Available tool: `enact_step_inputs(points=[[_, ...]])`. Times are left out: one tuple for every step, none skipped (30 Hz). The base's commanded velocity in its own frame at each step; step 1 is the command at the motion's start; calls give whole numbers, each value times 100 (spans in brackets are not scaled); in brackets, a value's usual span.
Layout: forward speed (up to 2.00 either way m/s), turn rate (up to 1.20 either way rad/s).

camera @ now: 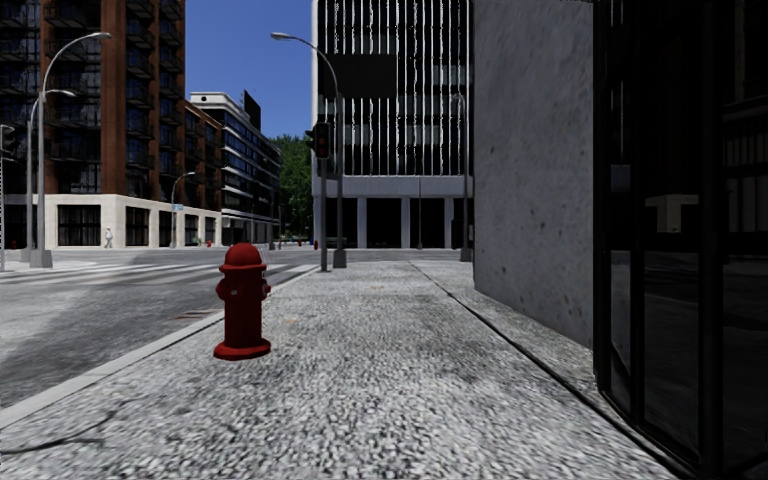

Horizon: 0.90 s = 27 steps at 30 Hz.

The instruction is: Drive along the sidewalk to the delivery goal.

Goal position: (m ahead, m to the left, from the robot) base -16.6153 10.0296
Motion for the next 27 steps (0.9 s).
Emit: enact_step_inputs(points=[[200,0],[200,0],[200,0],[200,0],[200,0],[200,0],[200,0],[200,0],[200,0],[200,0],[200,0],[200,0],[200,0],[200,0],[200,0],[200,0],[200,0],[200,0],[200,0],[200,0],[200,0],[200,0],[200,0],[200,0],[200,0],[200,0],[200,0]])
